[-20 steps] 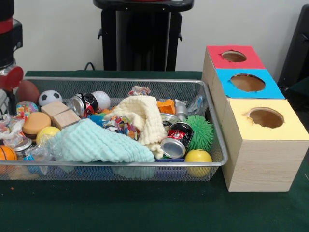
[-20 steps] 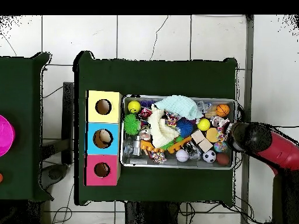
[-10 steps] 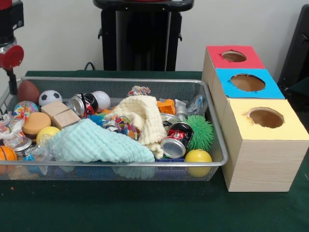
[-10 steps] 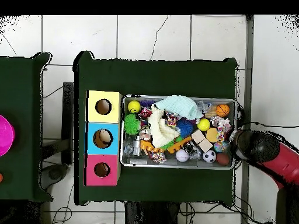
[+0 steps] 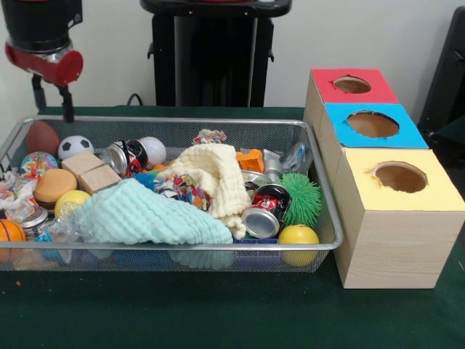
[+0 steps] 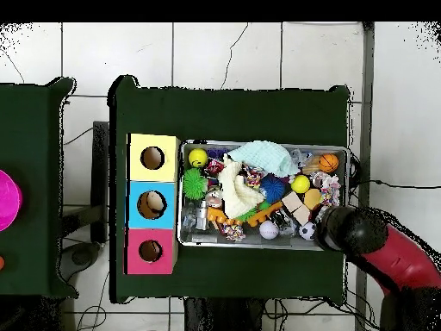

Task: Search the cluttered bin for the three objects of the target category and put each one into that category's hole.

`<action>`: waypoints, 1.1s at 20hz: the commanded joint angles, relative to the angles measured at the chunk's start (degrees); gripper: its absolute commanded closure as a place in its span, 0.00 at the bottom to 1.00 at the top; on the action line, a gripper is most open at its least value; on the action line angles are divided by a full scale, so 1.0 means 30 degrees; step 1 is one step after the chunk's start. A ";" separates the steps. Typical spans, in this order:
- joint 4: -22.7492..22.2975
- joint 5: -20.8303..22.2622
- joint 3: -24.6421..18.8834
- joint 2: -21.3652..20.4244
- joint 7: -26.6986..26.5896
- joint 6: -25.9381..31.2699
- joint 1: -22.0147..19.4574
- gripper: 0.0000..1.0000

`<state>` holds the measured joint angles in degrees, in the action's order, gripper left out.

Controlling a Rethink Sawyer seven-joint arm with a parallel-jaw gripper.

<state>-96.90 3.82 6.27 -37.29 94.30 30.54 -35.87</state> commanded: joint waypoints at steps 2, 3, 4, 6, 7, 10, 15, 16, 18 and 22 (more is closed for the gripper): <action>-0.3289 -0.2121 0.0118 0.0471 0.6941 -0.2803 0.1743 0.00; -0.3146 -0.2235 0.0066 0.0674 0.6822 -0.2979 0.1851 0.00; -0.3003 -0.2348 0.0013 0.0877 0.6702 -0.3155 0.1958 0.00; -0.2432 -0.2283 -0.0028 0.1261 0.6164 -0.3234 0.2165 0.00; -0.2144 -0.2086 -0.0053 0.1360 0.5772 -0.3300 0.2269 0.00; -0.1604 -0.1459 -0.0088 0.1469 0.4745 -0.3286 0.2537 0.00; -0.0878 0.1521 -0.1915 0.1112 -0.0016 -0.4003 0.1379 0.00; -0.0600 0.2066 -0.2352 0.1133 -0.0918 -0.3758 0.1005 0.00; -0.0263 0.3417 -0.3460 0.1045 -0.2830 -0.3394 0.0061 0.00; 0.0170 0.6138 -0.6581 0.1070 -0.6587 -0.2060 -0.2664 0.00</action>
<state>-100.54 14.49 -0.59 -35.54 97.09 22.30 -37.72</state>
